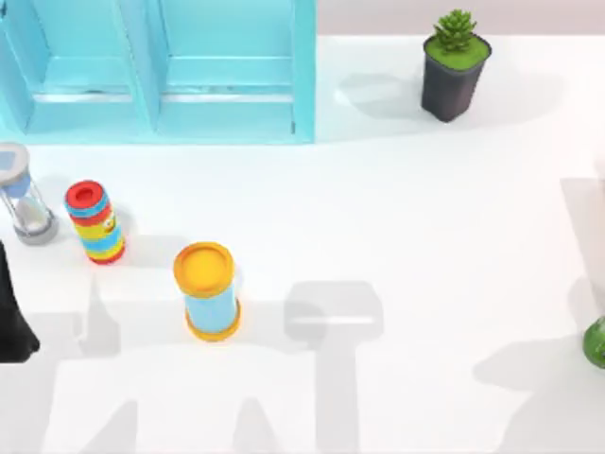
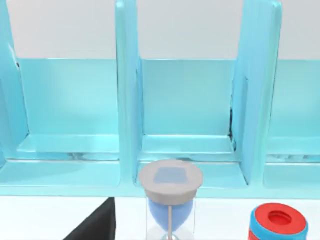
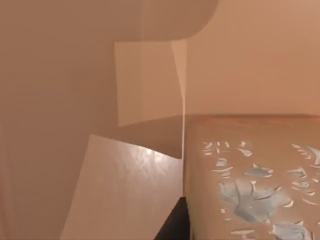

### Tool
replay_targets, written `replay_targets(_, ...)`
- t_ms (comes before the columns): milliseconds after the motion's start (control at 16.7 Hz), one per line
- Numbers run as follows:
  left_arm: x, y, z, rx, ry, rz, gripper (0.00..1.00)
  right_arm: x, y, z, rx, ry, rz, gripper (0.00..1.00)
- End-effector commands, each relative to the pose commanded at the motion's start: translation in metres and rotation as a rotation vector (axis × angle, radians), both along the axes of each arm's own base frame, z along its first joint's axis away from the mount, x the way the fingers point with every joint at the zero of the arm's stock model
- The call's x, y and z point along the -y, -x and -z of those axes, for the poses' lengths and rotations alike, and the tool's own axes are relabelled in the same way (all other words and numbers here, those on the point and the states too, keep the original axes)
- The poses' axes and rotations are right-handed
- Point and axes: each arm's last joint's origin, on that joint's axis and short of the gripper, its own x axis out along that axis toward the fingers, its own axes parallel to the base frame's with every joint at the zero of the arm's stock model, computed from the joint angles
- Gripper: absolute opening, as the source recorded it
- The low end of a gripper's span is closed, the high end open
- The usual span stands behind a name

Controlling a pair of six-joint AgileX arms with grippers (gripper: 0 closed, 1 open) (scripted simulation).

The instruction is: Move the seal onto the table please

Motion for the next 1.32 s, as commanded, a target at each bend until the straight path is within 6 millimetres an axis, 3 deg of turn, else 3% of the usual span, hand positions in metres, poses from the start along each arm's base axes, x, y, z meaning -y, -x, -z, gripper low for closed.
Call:
replay_targets(360, 0.0, 0.0, 0.0, 0.0, 0.0, 0.0, 1.0, -0.001, 0.001, -0.004, 0.0, 0.005, 0.011, 0.0)
replay_targets(600, 0.0, 0.0, 0.0, 0.0, 0.0, 0.0, 1.0, -0.012, 0.009, -0.046, -0.002, 0.042, 0.099, 0.0)
replay_targets(1020, 0.0, 0.0, 0.0, 0.0, 0.0, 0.0, 1.0, -0.079, 0.017, -0.135, 0.013, 0.06, 0.156, 0.0)
replay_targets(1200, 0.0, 0.0, 0.0, 0.0, 0.0, 0.0, 1.0, -0.114, 0.012, -0.153, 0.026, 0.036, 0.093, 0.0)
replay_targets(1320, 0.0, 0.0, 0.0, 0.0, 0.0, 0.0, 1.0, -0.135, 0.006, -0.154, 0.021, 0.017, 0.04, 0.0)
